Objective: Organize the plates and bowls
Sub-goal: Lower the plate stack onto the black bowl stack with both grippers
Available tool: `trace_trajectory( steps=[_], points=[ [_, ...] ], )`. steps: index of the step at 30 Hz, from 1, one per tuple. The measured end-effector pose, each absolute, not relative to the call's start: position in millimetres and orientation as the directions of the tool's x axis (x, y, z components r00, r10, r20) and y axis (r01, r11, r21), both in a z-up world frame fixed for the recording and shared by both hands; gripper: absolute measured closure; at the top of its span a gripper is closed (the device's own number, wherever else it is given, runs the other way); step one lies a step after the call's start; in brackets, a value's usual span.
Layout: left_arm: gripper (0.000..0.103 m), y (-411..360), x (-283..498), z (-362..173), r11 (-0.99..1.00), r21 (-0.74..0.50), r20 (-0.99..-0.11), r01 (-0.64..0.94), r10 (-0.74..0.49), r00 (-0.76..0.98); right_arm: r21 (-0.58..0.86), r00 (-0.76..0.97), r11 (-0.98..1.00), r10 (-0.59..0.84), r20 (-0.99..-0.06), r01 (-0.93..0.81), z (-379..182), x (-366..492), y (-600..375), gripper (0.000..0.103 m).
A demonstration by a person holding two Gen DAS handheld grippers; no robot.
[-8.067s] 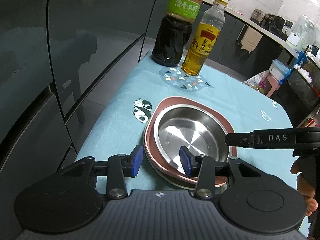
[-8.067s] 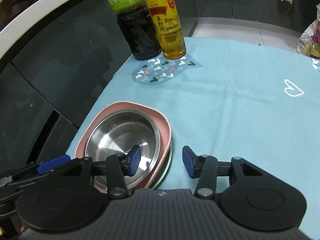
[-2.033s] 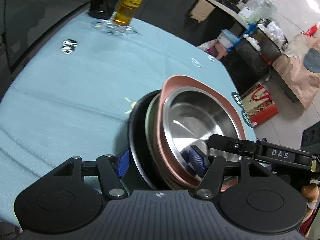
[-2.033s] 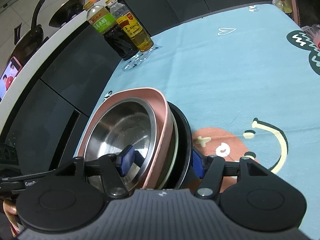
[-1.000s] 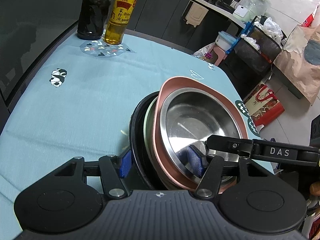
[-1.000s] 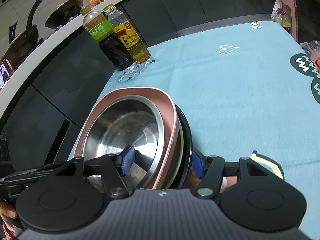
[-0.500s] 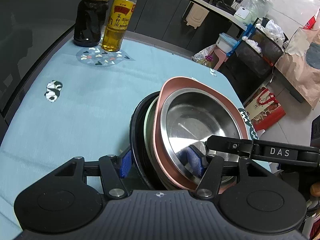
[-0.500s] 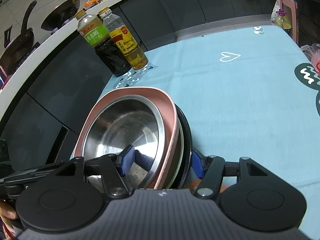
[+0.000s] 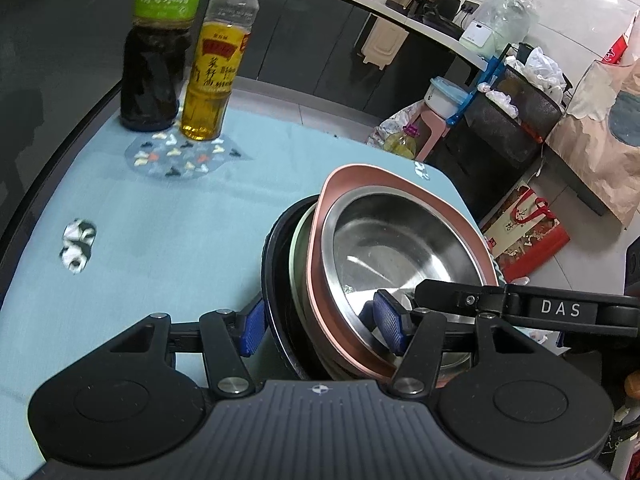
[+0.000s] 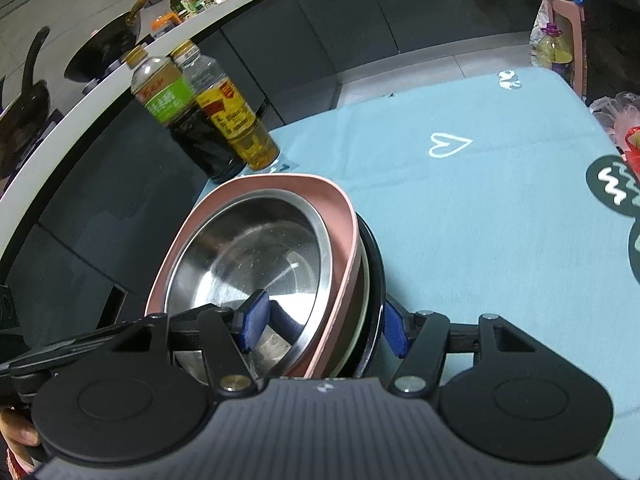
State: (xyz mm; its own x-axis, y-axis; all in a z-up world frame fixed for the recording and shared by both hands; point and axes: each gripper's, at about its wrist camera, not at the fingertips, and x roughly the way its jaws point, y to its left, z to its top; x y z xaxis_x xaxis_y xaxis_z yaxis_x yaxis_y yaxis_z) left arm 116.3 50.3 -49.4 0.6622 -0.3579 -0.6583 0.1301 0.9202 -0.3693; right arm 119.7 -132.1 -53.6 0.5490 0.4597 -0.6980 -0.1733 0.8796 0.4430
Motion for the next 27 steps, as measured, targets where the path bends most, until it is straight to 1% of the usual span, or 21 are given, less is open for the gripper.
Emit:
trace_trajectory(
  steps=[18, 27],
  points=[
    [0.05, 41.6, 194.7, -59.4, 0.931, -0.329, -0.635, 0.162, -0.344, 0.692, 0.42, 0.548, 0.899, 0.414, -0.727, -0.122, -61.0, 190.2, -135.6, 0.049],
    [0.05, 42.2, 223.9, -67.5, 0.929, -0.341, -0.631, 0.143, -0.339, 0.697, 0.407, 0.57, 0.907, 0.391, -0.723, -0.107, -68.8, 211.2, -134.3, 0.049]
  ],
)
